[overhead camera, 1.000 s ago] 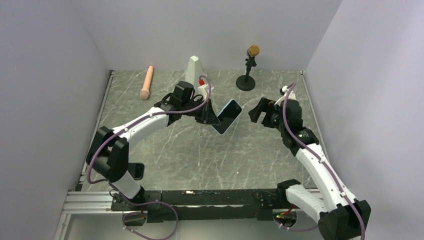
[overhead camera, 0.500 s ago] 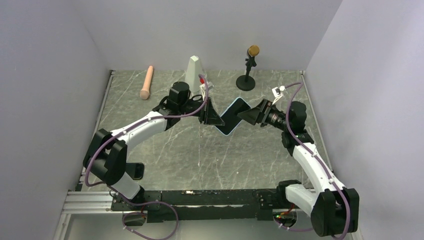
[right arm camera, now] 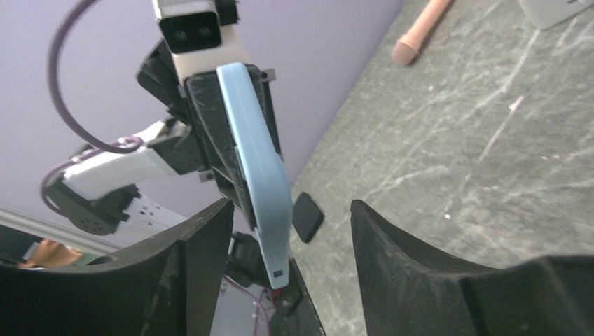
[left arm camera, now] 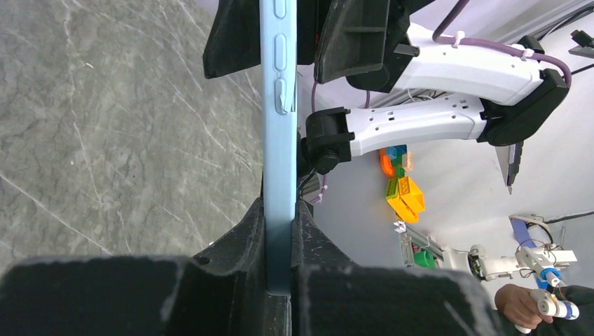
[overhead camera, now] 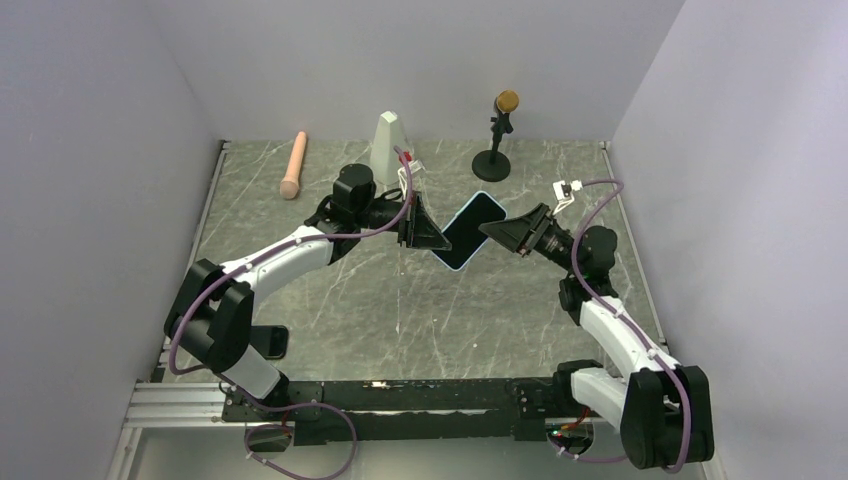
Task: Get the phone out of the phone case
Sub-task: Pick up the phone at the center of the board.
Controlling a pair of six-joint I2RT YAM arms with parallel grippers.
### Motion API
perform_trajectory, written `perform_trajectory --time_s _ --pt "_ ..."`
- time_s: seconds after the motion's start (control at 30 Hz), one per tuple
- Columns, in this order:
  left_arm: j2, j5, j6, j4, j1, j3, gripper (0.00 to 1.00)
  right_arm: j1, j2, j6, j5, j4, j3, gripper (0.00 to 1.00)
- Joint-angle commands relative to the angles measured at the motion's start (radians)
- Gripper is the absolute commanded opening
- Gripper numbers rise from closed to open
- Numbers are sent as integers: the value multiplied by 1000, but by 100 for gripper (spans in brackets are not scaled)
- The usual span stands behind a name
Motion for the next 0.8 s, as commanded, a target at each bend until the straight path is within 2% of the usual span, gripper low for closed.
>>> perform_trajectory --time_s 0.0,0.17,0.33,0.4,0.53,0.6,0.63,0.67,0.73,0.77 --pt "-48 40 -13 107 -2 14 0 -5 36 164 32 293 -29 62" --pt "-48 36 -14 106 -5 12 0 -3 115 286 32 506 -48 57" --pt "-43 25 9 67 -13 22 0 6 185 359 31 654 -58 36" --pt "-44 10 22 31 -14 31 0 12 197 362 29 654 -57 31" --pt "-48 -42 71 -78 -14 58 0 15 181 315 24 570 -54 13" --pt "-56 -43 71 -71 -14 53 0 17 162 290 25 533 -51 0" --pt "-61 -41 64 -61 -14 50 3 17 151 276 23 500 -45 0" --pt "-66 -41 60 -56 -14 49 10 17 143 261 21 471 -39 0" --pt "-75 -40 64 -67 -14 52 34 18 127 232 19 406 -26 0" --pt "-82 -44 75 -84 -14 56 42 16 121 220 16 388 -20 0"
